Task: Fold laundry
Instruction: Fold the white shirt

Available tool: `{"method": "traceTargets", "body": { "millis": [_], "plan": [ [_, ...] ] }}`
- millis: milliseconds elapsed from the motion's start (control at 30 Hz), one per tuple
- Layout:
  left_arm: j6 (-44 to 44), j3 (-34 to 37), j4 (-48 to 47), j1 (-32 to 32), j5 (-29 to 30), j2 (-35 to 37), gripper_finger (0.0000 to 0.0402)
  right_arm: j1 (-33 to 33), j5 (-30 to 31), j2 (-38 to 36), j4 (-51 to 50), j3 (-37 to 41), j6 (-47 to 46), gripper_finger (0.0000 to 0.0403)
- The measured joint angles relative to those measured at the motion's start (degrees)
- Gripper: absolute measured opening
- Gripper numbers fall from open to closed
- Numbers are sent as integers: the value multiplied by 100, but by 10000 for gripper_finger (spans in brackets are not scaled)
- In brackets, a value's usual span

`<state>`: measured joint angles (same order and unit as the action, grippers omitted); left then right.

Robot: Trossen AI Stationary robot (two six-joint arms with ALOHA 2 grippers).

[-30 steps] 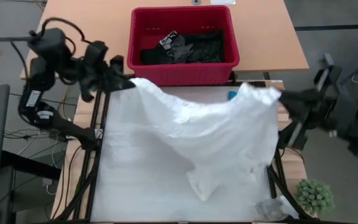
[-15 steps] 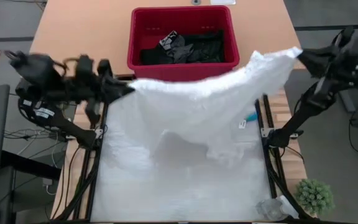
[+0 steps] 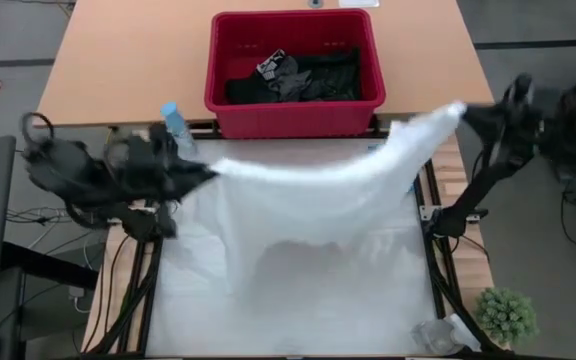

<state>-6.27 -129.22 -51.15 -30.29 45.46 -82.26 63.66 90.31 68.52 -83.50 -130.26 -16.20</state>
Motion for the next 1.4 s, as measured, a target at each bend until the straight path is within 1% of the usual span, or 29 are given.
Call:
{"method": "traceTargets", "body": {
  "millis": [33, 100, 167, 200, 267, 300, 400, 500, 567, 633, 700, 800, 867, 933, 1000, 1067, 1133, 1233, 1300, 1400],
  "plan": [
    [-5, -3, -76, 57, 29, 98, 0, -29, 13, -140, 129, 54, 257, 17],
    [-30, -3, -311, 240, 41, 260, 0, -99, 6, -404, -60, 146, 271, 17],
    [-29, -3, -481, 506, -53, 346, 0, -134, -31, -755, -627, 263, -339, 17],
    [36, -3, -532, 651, -174, 371, 0, -159, -37, -945, -611, 424, -536, 17],
    [306, 8, -602, 966, -540, 389, 0, -150, -142, -1426, -417, 929, -249, 17],
    [463, 53, -565, 1149, -752, 394, 0, -135, -148, -1645, -379, 1151, -263, 17],
    [748, 386, -328, 1845, -1672, 407, 0, -103, -318, -2382, -615, 2002, -1099, 17],
    [592, 978, -270, 2555, -2646, 440, 0, -115, -615, -3187, -336, 3164, -1486, 17],
    [433, 1576, -57, 2878, -3155, 569, 0, -107, -810, -3578, -118, 3957, -1760, 17],
    [356, 2296, 521, 3063, -3524, 868, 0, -103, -875, -3927, 242, 4696, -1995, 17],
    [304, 3137, 1159, 3106, -3763, 1292, 0, -130, -1200, -4215, 647, 5447, -2199, 17],
    [-73, 4624, 2327, 3087, -3950, 2058, 0, -190, -1672, -4521, 1536, 6455, -2468, 17],
    [-652, 5649, 3175, 3029, -3976, 2610, 0, -164, -1898, -4583, 2388, 7015, -2418, 17],
    [-1154, 6535, 3896, 2917, -3959, 3149, 0, -131, -1932, -4555, 3470, 7433, -2023, 17],
    [-1582, 7320, 4510, 2722, -3780, 3601, 0, -100, -1946, -4495, 4502, 7792, -1511, 17],
    [-1759, 8014, 5045, 2478, -3549, 3894, 0, -104, -1930, -4362, 5496, 8152, -1039, 17],
    [-1788, 8612, 5631, 2243, -3320, 4057, 0, -109, -1803, -4201, 6299, 8533, -776, 17],
    [-1863, 9322, 6213, 1898, -3117, 4176, 0, -103, -1757, -3894, 7198, 9113, -815, 17],
    [-2073, 9585, 6697, 1653, -3016, 4220, 0, -103, -1739, -3661, 7974, 9436, -902, 17],
    [-2250, 9675, 7090, 1184, -2875, 4089, 0, -117, -1986, -3226, 9495, 9686, -845, 17]
  ]
}}
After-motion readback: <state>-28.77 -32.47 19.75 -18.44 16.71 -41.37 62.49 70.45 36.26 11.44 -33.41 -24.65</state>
